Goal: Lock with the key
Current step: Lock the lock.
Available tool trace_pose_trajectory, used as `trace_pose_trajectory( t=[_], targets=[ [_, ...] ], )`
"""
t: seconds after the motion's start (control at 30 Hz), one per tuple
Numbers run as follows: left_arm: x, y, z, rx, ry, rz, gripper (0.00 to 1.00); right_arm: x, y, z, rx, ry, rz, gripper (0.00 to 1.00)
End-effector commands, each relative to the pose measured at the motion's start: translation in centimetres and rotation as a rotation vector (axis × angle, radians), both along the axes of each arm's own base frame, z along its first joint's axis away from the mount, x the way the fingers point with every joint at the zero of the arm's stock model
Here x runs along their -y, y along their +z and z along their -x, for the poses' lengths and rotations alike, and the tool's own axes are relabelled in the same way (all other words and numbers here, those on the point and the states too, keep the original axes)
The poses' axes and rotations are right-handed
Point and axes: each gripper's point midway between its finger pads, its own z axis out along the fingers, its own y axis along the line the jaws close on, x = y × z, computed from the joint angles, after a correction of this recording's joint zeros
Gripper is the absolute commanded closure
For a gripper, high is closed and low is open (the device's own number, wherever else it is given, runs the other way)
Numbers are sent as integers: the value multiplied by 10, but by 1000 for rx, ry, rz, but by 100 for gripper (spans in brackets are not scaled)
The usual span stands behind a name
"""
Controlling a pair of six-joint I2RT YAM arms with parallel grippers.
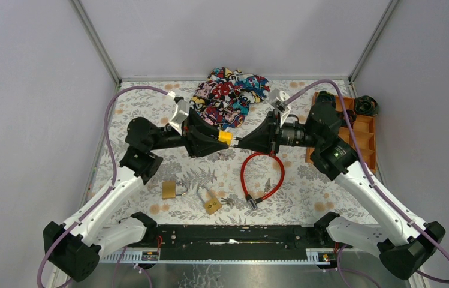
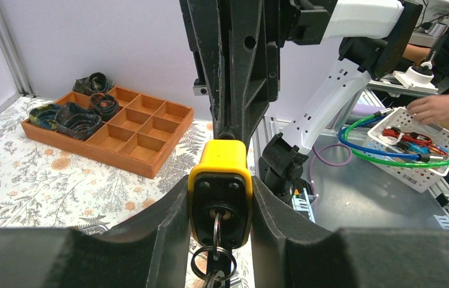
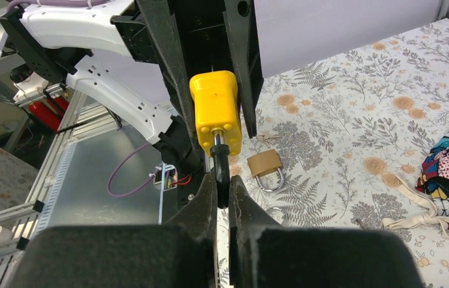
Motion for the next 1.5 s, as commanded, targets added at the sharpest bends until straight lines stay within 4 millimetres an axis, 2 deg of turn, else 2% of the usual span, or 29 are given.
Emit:
trace_pose_trajectory(
  t=[0.0,0.27,0.4,0.47,0.63,0.73,0.83,0.93,1.1,1.3,1.47],
  targets=[
    [16,8,27,53,-110,47,100,-1,38,-9,110,-69,-147,100],
    [26,-7,19,-36,-121,34,100,10,63,-22,172,-204,-242,100],
    [36,-4,19,-88,-133,77,100,3,88,-8,150,-96,-338,100],
    [41,1,26,-69,-140,115,100,-2,91,-6,103,-53,-346,100],
    [45,35,22,-95,-97,247,100,2,67,-17,91,-134,-255,100],
    [45,58,29,-69,-114,304,100,-2,56,-20,60,-130,-234,100],
    [50,62,36,-31,-136,314,100,-7,59,-19,39,-95,-239,100],
    [51,67,30,7,-101,334,100,-13,50,-20,51,-92,-189,100],
    [37,95,22,83,-63,388,100,-5,8,-20,37,-132,-86,100],
    [22,112,10,141,-2,403,100,0,-8,-11,58,-118,-59,100],
    [11,129,1,201,50,450,100,-5,-34,-10,33,-82,-78,100]
  ],
)
